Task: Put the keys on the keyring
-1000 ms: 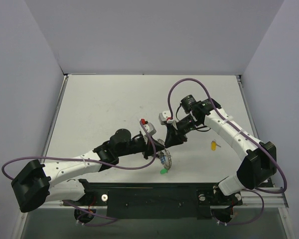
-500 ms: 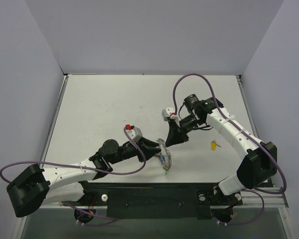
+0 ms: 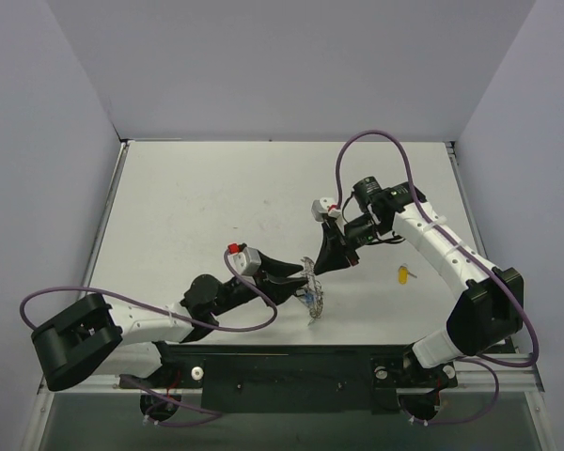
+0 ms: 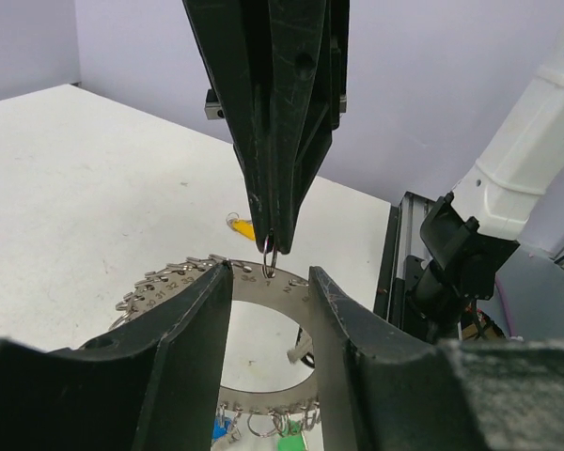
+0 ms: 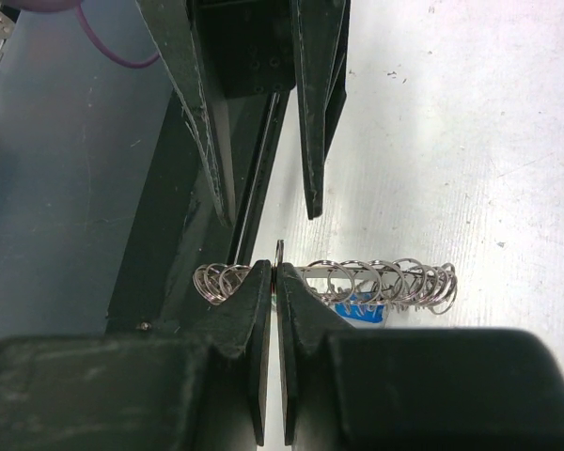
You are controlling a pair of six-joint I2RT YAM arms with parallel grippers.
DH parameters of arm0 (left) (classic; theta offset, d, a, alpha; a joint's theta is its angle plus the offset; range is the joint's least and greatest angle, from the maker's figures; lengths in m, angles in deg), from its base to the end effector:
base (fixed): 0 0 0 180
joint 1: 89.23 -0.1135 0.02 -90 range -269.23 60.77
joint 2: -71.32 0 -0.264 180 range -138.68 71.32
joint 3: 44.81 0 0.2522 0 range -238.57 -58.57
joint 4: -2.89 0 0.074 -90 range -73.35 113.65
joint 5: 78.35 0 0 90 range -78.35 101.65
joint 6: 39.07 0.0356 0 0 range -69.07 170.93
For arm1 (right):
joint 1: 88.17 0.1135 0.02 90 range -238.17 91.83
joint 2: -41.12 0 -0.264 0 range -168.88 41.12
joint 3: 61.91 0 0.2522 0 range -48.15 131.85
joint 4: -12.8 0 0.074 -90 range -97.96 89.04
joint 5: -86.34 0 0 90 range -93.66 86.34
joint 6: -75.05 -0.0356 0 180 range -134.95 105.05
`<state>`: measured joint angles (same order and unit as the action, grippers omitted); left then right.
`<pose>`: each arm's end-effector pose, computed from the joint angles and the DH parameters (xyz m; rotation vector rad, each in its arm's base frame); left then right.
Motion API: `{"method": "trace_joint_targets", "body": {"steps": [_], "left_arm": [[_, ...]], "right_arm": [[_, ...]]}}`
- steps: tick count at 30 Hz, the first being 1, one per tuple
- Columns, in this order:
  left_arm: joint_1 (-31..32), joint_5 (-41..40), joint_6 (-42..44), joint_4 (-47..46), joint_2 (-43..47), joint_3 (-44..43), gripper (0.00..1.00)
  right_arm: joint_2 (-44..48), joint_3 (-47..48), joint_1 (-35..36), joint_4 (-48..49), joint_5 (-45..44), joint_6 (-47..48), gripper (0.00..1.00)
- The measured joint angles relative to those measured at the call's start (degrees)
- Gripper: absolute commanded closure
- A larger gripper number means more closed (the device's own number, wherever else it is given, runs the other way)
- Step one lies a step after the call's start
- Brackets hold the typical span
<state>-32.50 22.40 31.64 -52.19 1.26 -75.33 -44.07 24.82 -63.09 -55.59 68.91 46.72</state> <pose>0.1203 -0.1955 0.2303 0.6145 1.2724 -1.2404 0.2422 0.1508 0.3055 -1.6398 1.2845 1.3034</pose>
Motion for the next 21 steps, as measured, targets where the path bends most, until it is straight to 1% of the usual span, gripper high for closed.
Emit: {"method": "trace_joint_targets", "body": {"steps": [5,8,9,15,21], "left_arm": [[0.20,-0.02,0.63,-2.58,-2.97,-0.07,0.53],[0.17,-0.02,0.72,-3.50,-3.96,-0.33,0.56],[0.20,0.00,0.74,-3.61,-4.31,-0.52,0.58],[0.20,0.66,0.85,-4.42,-6.43,-2.89,0.63],[0.20,1.88,0.48,-4.96,-8.22,-4.00,0.66]], "right_arm": [[0.00,-0.42,-0.87,-0.07,0.96,0.00,1.00],[0.00,-0.46,-1.16,-0.13,1.42,0.04,1.00],[0.00,-0.46,-1.18,-0.20,1.46,0.09,1.00],[0.00,-0.46,-1.42,-1.29,1.86,0.81,1.00],[0.00,-0.46,-1.44,-2.16,2.03,1.75,1.00]]}}
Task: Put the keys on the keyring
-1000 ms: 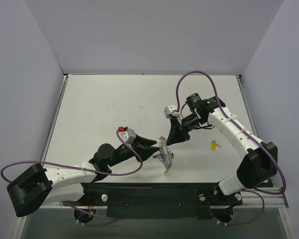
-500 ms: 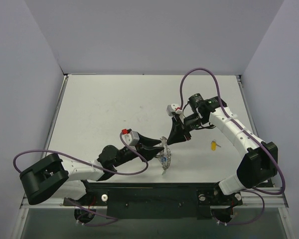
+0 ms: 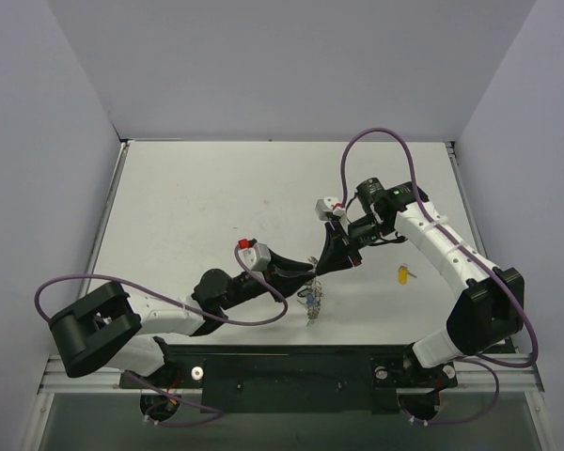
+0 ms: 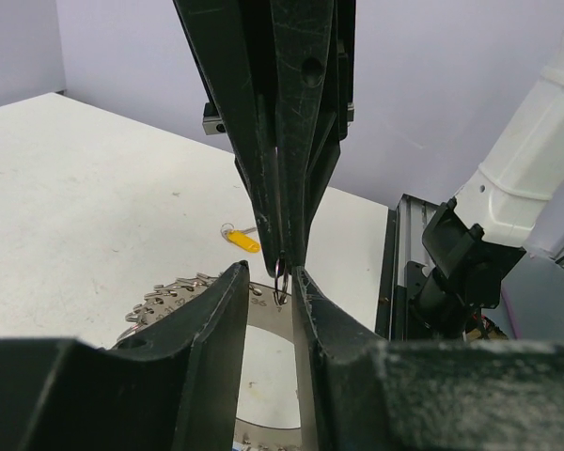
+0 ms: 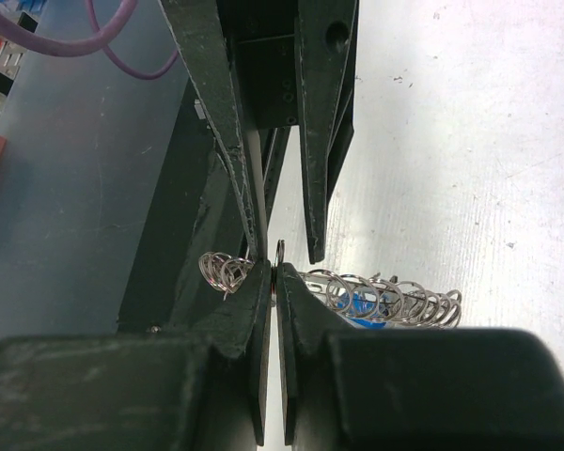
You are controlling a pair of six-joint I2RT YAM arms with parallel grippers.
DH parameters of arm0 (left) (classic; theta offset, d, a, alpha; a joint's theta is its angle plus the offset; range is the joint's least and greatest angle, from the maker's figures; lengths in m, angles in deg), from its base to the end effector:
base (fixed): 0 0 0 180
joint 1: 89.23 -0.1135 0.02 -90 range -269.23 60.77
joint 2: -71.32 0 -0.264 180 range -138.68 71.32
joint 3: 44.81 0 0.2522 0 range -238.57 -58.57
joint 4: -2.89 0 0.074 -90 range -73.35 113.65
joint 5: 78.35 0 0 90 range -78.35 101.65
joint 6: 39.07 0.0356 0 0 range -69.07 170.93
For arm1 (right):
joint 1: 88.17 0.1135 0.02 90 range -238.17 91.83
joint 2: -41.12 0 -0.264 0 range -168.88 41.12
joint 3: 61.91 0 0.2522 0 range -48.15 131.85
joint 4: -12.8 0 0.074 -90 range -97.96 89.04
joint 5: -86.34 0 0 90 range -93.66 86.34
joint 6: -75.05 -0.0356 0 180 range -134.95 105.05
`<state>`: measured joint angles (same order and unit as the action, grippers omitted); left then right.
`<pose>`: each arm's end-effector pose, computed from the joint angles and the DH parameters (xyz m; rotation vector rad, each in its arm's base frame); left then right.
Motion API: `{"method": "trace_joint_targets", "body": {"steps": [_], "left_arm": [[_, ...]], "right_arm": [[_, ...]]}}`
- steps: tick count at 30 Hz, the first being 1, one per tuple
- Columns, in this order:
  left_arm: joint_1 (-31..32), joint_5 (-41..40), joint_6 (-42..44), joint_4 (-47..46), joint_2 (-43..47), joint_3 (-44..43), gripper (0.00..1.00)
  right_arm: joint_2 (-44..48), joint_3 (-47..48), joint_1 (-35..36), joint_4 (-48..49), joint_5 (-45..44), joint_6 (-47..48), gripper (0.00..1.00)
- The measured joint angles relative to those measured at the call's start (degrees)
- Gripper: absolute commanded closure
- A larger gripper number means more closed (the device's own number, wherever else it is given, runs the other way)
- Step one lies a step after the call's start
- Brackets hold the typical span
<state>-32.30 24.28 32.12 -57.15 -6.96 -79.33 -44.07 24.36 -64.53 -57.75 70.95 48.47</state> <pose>0.1315 -0.2162 0.2280 0.6476 1.2463 -1.2591 0.2421 0.1434 0.3032 -1.6099 1.2858 1.3366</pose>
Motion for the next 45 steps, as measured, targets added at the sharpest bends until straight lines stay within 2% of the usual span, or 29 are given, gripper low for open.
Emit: {"method": "trace_joint_targets", "body": {"steps": [20,30,33,35,36,41,42,43,44,45], "left_arm": [[0.00,0.28,-0.52,-0.15,-1.36,0.04,0.72],[0.00,1.29,-0.76,-0.17,-1.36,0.04,0.87],[0.00,1.36,-1.18,-0.17,-1.36,0.04,0.87],[0.00,1.36,-1.44,-0.17,-1.36,0.04,0.92],[0.00,1.36,-1.57,-0.15,-1.36,0.04,1.00],[0.00,1.38,-1.86,-0.15,-1.33,0.04,1.00],[0.00,1.40,-1.88,-0.15,-1.33,0.04,1.00],[0.00,1.38,-1.84,-0.15,-1.29,0.04,1.00],[0.00,1.40,-1.77,-0.09,-1.18,0.04,1.00],[0.00,1.40,-1.53,0.11,-0.98,0.04,1.00]], "right_arm": [[0.02,0.00,-0.79,-1.57,0.76,1.90,1.00],[0.00,0.00,-0.79,-2.14,0.87,2.80,1.00],[0.00,0.00,-0.79,-2.23,0.85,2.97,1.00],[0.00,0.00,-0.79,-2.27,0.85,3.13,1.00],[0.00,0.00,-0.79,-2.36,0.85,3.23,1.00],[0.00,0.00,-0.68,-2.58,0.85,4.02,1.00],[0.00,0.00,-0.68,-2.64,0.85,4.17,0.88],[0.00,0.00,-0.68,-2.67,0.85,4.26,0.81],[0.00,0.00,-0.68,-2.80,0.96,4.33,0.66],[0.00,0.00,-0.72,-3.10,1.18,4.39,0.61]]}}
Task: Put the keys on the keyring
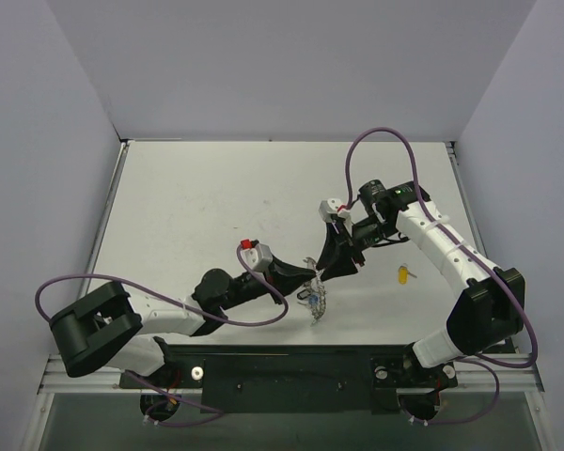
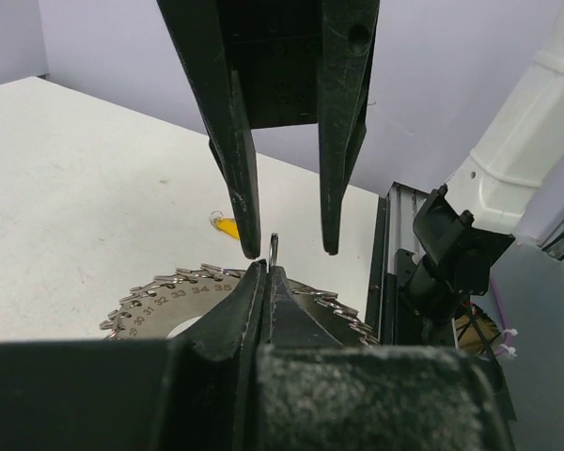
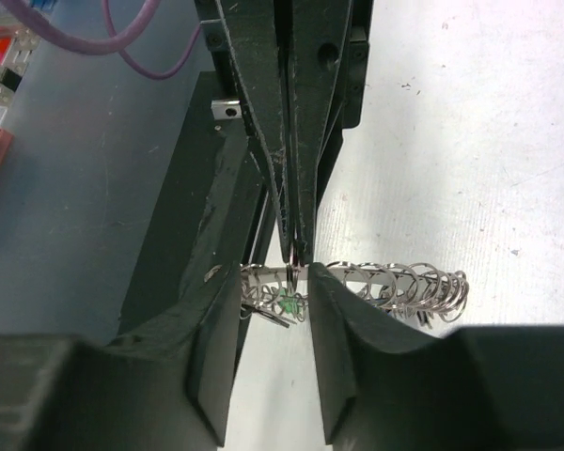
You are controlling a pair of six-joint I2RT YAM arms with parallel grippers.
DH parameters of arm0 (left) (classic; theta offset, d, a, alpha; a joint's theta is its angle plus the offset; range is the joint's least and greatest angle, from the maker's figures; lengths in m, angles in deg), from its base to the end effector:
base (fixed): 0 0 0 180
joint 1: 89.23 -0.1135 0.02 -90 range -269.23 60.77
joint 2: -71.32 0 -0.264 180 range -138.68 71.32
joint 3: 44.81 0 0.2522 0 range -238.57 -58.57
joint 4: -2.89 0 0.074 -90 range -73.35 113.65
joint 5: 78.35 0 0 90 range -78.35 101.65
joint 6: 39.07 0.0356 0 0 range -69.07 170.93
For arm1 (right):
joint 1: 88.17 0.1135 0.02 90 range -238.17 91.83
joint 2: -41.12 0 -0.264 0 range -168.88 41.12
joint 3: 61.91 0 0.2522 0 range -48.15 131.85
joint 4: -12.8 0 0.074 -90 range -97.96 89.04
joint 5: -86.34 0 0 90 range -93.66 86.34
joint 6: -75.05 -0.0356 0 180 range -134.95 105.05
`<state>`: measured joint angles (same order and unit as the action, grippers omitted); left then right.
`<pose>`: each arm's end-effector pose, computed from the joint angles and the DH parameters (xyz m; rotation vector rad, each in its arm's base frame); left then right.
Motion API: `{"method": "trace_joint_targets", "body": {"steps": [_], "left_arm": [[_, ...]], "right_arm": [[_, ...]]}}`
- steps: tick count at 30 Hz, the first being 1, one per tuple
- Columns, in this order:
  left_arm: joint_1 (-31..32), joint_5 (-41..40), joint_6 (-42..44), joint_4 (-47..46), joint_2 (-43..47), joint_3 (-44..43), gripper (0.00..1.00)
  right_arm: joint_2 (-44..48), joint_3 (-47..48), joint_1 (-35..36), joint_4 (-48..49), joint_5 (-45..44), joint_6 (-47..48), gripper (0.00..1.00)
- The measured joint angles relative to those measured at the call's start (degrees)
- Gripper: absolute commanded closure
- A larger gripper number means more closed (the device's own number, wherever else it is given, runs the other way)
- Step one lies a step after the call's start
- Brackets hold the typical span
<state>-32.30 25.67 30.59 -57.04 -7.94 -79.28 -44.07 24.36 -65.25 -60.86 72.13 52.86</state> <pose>0.1317 -0.2180 0.2235 0.6606 1.2733 -1.2914 0.2397 0.1388 0.3024 -1.6131 1.2528 1.3403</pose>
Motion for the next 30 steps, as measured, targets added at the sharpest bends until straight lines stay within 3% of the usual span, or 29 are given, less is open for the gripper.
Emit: {"method": "trace_joint_targets", "body": {"steps": [4,7,13,19,30], "left_arm": [[-0.70,2.12,3.32,4.61,3.45,0.37,1.00],[-2.05,5.68,9.07,13.84,10.01,0.28,1.00],[-5.44,13.84,24.76,34.84,20.79,-4.07,1.00],[-7.96,19.80,37.62,48.98,22.25,-10.14,1.00],[-13.51,29.86,42.38,51.25,18.14,-11.23,1.00]], "right_arm": [[0.42,0.00,-1.09,-2.14,0.28,1.29,0.49],[2.19,0.00,-4.15,-3.34,-0.68,1.40,0.41],[7.56,0.00,-11.78,-4.39,-2.45,1.57,0.39],[6.97,-1.11,-16.33,-4.66,-3.74,2.08,0.39],[2.78,-1.33,-21.14,-6.84,-8.00,5.75,0.41]]}}
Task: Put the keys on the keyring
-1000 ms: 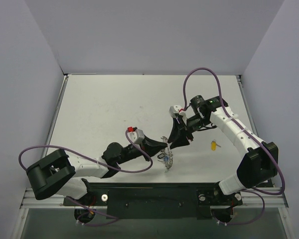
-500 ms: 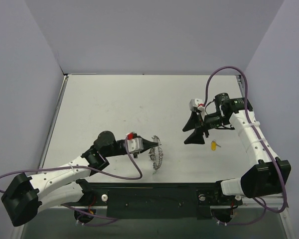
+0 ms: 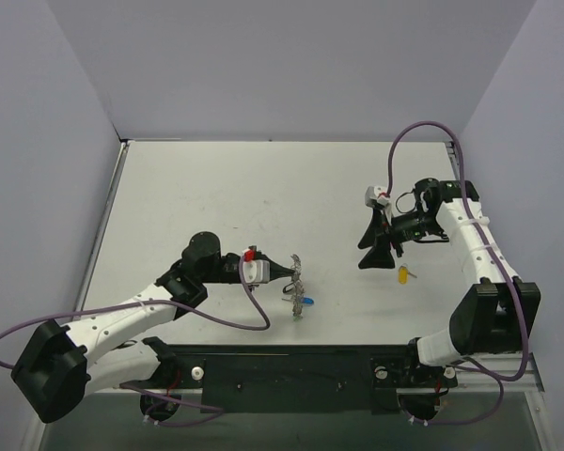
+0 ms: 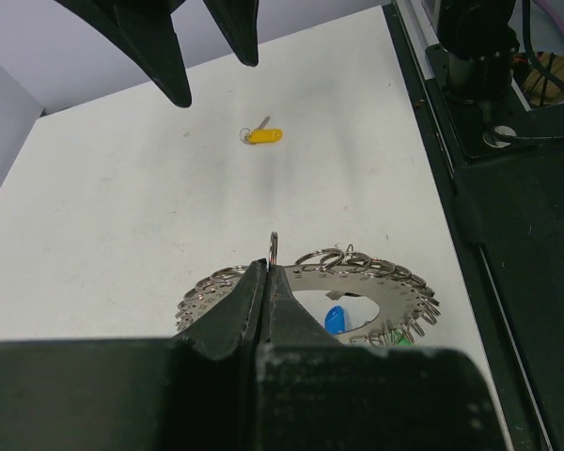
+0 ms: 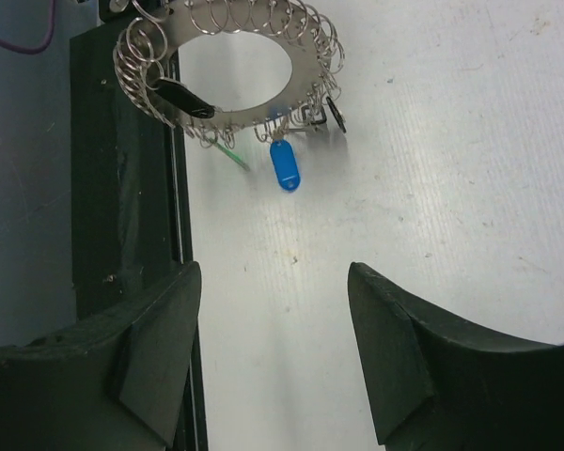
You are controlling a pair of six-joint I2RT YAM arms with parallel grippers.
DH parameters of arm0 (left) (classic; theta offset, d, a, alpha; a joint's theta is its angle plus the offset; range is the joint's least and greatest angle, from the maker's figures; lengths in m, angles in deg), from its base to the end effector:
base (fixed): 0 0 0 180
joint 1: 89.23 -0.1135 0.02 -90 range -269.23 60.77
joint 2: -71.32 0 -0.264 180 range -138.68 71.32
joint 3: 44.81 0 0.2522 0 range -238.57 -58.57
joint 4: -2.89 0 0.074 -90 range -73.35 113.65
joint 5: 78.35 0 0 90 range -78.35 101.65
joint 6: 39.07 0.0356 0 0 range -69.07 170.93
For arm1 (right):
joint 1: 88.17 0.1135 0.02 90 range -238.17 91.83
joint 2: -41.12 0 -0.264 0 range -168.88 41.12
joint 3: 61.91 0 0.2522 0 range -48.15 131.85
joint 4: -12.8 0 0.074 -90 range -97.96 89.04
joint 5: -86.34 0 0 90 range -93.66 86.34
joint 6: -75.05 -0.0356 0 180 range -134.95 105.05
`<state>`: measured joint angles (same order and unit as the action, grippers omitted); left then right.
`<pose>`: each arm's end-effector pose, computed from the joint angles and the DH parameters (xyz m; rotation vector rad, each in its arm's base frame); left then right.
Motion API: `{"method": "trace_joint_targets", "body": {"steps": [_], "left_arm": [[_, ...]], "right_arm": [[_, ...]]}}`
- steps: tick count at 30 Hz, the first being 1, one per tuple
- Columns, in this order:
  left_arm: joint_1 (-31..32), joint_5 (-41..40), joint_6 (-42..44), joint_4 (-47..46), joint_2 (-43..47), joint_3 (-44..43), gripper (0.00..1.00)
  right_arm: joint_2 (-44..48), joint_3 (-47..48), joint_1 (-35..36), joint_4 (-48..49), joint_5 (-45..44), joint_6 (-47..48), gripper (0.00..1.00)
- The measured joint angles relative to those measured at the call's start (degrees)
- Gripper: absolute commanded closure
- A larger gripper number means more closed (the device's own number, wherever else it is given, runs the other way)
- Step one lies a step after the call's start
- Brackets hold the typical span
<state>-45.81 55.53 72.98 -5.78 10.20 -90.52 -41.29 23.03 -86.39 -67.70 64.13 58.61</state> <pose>0.1534 -0.1792 0.2660 1.3795 1.0611 -0.9186 0.2542 0.0409 0.3008 -1.3961 1.5658 1.0097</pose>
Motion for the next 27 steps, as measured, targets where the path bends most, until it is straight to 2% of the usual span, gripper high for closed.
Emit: {"method": "trace_joint_targets", "body": {"steps": [6,19,27], "left_arm": [[-0.87,3.19,-1.09,-4.79,-1.07,1.38,1.00],[-0.87,6.01,-2.62,-6.12,-2.23,1.42,1.00],[-0.87,6.88,-6.97,-9.01,-4.13,1.44,1.00]], "right_arm": [[-2.99,0.00,-1.18,-2.34,-1.73,3.32,0.41],[-7.17,0.07,-3.30,-6.56,-3.58,9.51,0.41],[-8.81,0.28,-3.32,-7.26,-4.02,12.79,0.42]]}}
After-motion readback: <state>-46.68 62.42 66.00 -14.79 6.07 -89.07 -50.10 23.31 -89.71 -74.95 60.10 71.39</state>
